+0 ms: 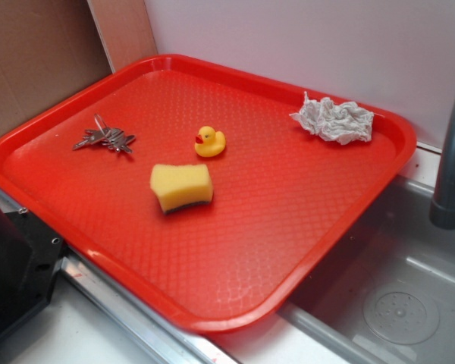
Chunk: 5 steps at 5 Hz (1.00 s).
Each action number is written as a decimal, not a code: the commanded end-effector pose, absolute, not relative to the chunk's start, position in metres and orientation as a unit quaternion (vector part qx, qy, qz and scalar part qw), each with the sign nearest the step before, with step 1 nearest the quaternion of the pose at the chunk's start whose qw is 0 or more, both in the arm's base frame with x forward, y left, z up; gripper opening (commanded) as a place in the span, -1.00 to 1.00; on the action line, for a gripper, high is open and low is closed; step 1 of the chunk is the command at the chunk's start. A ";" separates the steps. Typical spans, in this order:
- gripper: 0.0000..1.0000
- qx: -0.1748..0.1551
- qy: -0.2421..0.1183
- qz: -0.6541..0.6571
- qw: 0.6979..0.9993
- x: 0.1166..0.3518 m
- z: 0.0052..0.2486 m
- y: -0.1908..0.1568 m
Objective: Grab the yellow duck.
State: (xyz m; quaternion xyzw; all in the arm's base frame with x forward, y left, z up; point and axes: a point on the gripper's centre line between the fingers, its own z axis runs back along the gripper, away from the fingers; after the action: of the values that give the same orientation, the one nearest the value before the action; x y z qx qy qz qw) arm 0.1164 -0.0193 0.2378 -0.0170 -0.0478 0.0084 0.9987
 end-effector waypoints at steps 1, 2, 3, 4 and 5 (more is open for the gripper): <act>1.00 -0.017 -0.048 0.008 0.999 0.116 0.238 -0.019; 1.00 -0.022 -0.072 0.058 0.996 0.126 0.227 -0.019; 1.00 -0.033 -0.080 0.076 0.993 0.143 0.211 -0.018; 1.00 -0.040 -0.087 0.099 0.990 0.168 0.190 -0.014; 1.00 -0.033 -0.093 0.104 0.990 0.190 0.169 -0.014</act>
State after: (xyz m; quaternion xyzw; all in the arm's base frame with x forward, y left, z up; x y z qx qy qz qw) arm 0.1881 -0.0134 0.1631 -0.0297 -0.0785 0.1075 0.9907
